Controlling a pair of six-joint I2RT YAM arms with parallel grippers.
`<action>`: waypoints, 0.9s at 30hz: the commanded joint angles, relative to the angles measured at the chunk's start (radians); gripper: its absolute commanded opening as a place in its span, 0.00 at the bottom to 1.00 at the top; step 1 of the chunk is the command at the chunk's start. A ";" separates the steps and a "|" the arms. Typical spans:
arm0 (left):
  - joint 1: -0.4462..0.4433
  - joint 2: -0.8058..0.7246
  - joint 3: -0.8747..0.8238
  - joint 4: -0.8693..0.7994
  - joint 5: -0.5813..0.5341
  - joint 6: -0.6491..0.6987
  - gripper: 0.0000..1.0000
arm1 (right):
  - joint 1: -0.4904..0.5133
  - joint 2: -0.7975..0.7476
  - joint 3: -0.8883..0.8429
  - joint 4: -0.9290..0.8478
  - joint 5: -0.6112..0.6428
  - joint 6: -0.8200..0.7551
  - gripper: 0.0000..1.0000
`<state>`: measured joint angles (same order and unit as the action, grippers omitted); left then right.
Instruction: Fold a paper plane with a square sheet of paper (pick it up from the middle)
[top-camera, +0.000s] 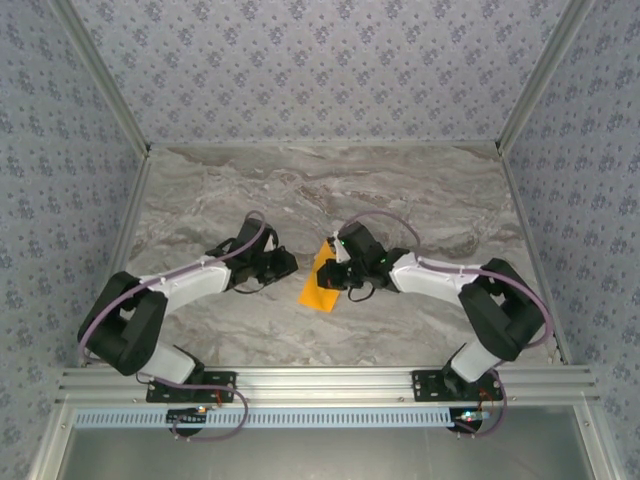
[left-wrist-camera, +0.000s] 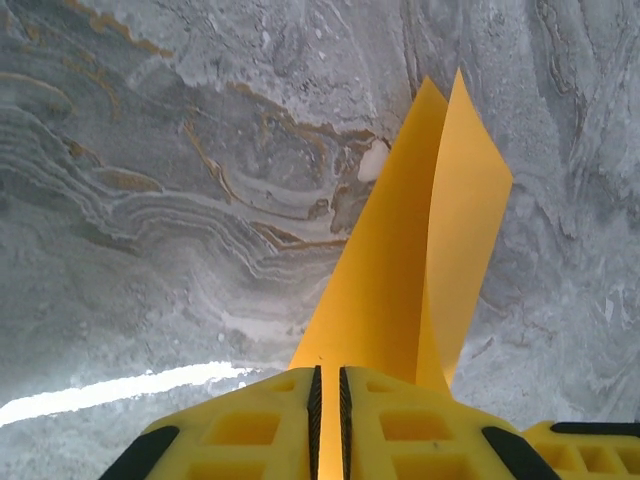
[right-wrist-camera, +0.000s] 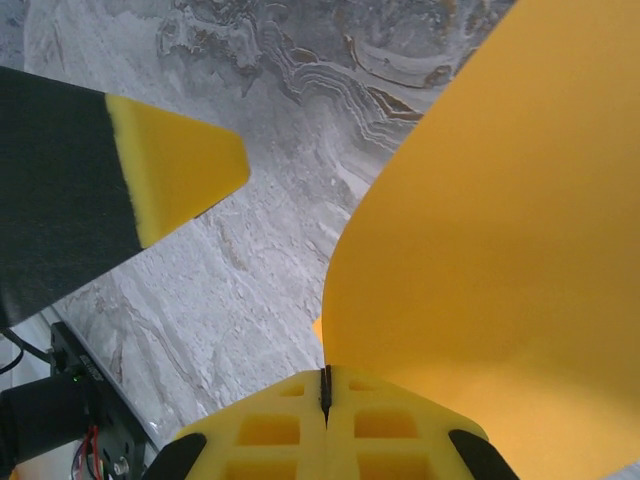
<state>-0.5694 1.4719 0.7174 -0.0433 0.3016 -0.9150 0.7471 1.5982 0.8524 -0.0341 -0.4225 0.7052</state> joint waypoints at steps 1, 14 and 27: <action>0.010 0.013 -0.012 0.074 0.008 0.004 0.15 | -0.024 0.071 0.063 -0.039 -0.107 -0.055 0.01; 0.016 0.038 -0.062 0.208 0.088 0.011 0.12 | -0.142 0.200 0.158 -0.134 -0.320 -0.288 0.02; -0.030 0.081 -0.102 0.369 0.118 0.046 0.10 | -0.158 0.289 0.192 -0.160 -0.256 -0.352 0.02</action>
<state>-0.5751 1.5272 0.6075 0.2630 0.3977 -0.8989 0.5934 1.8763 1.0325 -0.1684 -0.6994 0.3756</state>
